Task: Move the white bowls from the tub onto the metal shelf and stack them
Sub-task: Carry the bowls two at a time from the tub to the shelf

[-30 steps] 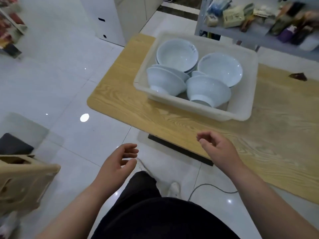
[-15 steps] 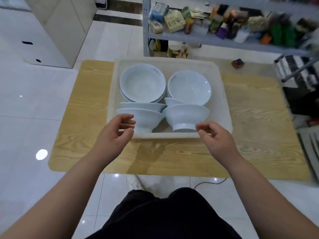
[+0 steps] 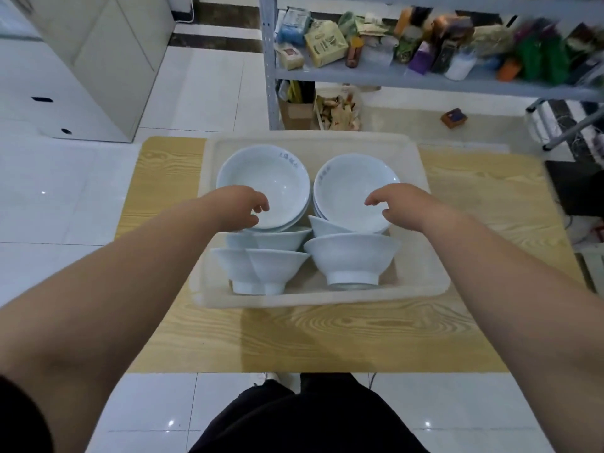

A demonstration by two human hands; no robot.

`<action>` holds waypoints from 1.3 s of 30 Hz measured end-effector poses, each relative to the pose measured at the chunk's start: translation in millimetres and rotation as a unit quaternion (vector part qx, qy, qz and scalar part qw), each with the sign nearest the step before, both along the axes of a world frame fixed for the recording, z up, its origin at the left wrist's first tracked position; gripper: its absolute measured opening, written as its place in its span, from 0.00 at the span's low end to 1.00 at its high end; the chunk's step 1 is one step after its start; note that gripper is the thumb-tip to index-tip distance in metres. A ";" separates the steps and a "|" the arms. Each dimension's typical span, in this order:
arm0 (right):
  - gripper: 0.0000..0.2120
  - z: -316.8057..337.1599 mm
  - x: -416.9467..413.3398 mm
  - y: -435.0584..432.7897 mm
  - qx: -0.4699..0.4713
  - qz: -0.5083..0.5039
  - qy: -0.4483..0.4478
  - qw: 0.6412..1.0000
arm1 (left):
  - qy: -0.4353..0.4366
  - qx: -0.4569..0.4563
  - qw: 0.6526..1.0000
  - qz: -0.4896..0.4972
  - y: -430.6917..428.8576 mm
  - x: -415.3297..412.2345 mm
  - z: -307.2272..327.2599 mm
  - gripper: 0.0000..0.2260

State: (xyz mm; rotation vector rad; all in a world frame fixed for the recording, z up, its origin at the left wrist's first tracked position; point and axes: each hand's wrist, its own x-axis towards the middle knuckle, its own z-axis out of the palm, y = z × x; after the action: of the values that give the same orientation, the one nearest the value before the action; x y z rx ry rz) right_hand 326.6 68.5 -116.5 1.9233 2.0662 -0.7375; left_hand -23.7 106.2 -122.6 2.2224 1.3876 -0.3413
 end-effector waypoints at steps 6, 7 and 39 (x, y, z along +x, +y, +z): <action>0.24 -27.0 15.8 16.6 -0.106 0.147 -0.095 0.979 | 0.135 -0.077 0.985 -0.074 27.2 9.9 -17.1 0.26; 0.22 -31.0 15.3 16.6 -0.115 0.178 -0.105 0.972 | 0.153 -0.079 0.981 -0.091 28.0 10.6 -20.3 0.26; 0.09 45.0 -2.9 -54.7 0.233 0.027 -0.009 0.972 | -0.001 0.339 0.937 -0.088 -32.1 -40.8 43.0 0.15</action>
State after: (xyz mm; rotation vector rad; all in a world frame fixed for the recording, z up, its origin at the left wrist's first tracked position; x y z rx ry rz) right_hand 323.7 13.9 -71.5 2.0714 2.4329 -0.2292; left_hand -64.6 74.0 -79.6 2.9055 1.4581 0.1109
